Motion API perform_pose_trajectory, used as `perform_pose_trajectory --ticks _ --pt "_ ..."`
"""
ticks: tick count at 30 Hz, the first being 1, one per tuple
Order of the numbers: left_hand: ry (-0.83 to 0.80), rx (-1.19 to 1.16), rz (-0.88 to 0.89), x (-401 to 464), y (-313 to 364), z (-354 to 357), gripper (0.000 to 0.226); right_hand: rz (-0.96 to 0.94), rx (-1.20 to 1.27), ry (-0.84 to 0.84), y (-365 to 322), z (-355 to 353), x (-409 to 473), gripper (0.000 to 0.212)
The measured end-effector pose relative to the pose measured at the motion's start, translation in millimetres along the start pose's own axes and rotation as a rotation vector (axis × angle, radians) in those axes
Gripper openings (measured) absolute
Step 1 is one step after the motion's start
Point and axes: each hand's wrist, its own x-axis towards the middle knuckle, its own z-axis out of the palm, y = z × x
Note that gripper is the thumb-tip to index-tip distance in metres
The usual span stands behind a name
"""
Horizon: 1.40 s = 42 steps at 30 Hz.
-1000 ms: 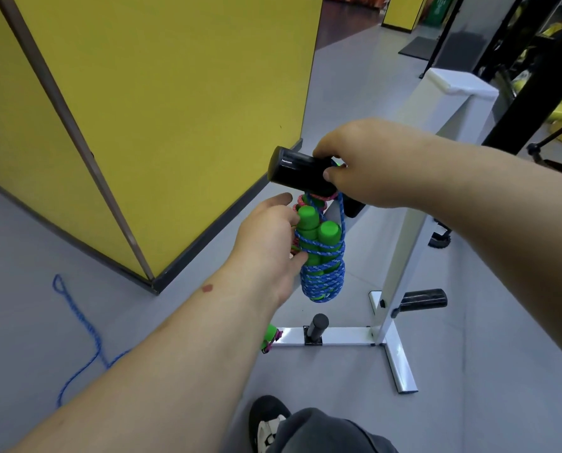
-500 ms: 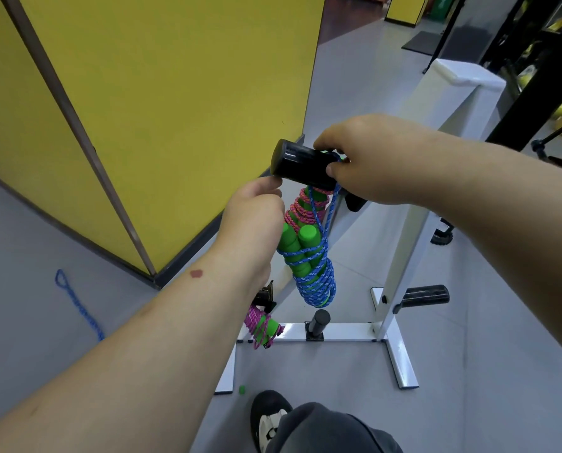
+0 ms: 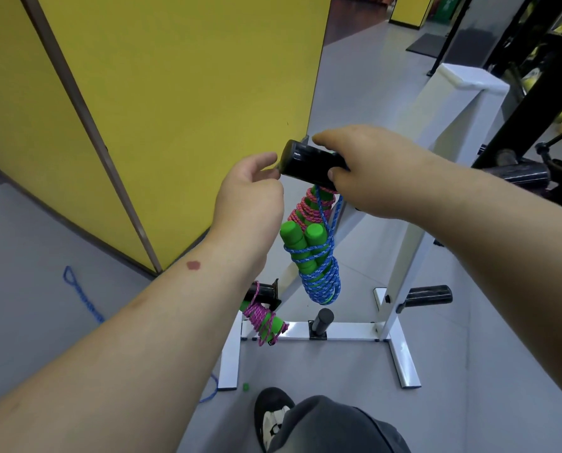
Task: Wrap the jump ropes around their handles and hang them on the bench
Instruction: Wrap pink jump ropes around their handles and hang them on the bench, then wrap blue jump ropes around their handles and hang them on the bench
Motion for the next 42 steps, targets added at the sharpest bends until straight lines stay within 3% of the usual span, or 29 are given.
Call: perform_pose_trajectory --ticks 6,10,14,22,34,42 --pt "-0.014 0.104 0.116 -9.1 10.6 -12.9 0.056 0.015 0.118 0.084 -10.9 11.1 -6.1 0.044" --pt "-0.036 0.203 0.2 -16.9 10.4 -27.5 0.059 -0.005 0.189 0.257 -28.9 27.9 -15.2 0.057" --pt "-0.022 0.403 0.313 -22.9 4.4 -50.7 0.055 -0.064 0.239 0.395 -60.8 48.9 -23.8 0.056" --pt "0.109 0.882 0.526 -46.6 -19.5 -122.4 0.056 -0.117 0.306 0.321 -139.3 78.7 -45.0 0.06" --pt "0.245 1.185 0.204 -121.2 -94.9 -250.6 0.063 -0.281 0.266 0.071 -247.0 139.6 -93.7 0.064" --pt "0.164 1.247 0.021 -111.4 -182.7 -302.2 0.069 -0.263 0.202 -0.172 -288.1 231.7 -92.0 0.069"
